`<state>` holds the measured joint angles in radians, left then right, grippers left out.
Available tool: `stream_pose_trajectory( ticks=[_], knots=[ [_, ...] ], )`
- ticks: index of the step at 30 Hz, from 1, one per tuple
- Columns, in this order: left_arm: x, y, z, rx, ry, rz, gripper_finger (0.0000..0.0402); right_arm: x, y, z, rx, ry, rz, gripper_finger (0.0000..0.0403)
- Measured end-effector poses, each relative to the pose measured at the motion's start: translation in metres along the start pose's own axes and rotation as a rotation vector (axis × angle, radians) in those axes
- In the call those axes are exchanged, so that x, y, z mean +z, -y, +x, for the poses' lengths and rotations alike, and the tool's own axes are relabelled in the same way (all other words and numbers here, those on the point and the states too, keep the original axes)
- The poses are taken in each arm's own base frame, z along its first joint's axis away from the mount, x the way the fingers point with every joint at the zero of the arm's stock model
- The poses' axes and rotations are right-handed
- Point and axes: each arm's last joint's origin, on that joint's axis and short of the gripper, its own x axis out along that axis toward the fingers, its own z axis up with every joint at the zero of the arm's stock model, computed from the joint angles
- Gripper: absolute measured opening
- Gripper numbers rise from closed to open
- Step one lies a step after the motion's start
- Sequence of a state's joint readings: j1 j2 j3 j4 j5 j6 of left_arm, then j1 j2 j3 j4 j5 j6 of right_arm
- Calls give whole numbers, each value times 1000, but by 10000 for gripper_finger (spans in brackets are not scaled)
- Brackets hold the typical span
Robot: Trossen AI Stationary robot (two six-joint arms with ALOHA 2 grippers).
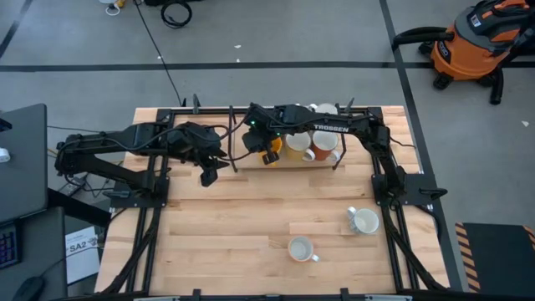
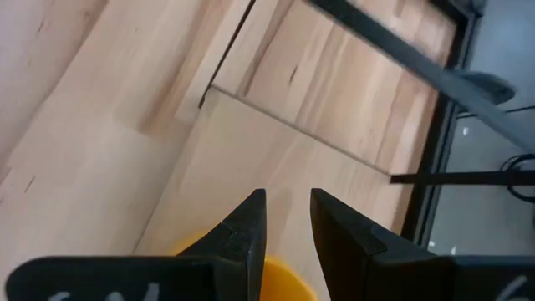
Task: Place coffee mugs
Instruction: Put the topmost yellow cup on the shelf aligned with the blue cup, then put the blue cup on the shelf
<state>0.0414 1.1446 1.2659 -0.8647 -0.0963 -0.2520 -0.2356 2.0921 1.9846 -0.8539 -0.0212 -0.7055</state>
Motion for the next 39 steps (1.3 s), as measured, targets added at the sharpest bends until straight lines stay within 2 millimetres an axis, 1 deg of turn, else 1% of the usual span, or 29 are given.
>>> stream_pose_trajectory(
  ticks=[8, 15, 23, 26, 29, 33, 39],
  knots=[
    [0, 0, 0, 0, 0, 0, 164, -8, -6, 10, 26, -40, 0, 102],
    [0, 0, 0, 0, 0, 0, 164, -12, -5, 9, -20, -112, -3, 102],
    [0, 0, 0, 0, 0, 0, 164, -15, -5, 8, -8, -136, 1, 102],
    [0, 0, 0, 0, 0, 0, 164, -13, -4, 4, -1, -130, -1, 102],
    [0, 0, 0, 0, 0, 0, 164, -3, -1, -8, -11, -91, -6, 102],
    [0, 0, 0, 0, 2, 0, 164, 12, 2, -32, -28, -53, -18, 102],
    [0, 0, 0, 0, -1, 0, 164, 27, 5, -79, -36, -29, -12, 102]
  ],
)
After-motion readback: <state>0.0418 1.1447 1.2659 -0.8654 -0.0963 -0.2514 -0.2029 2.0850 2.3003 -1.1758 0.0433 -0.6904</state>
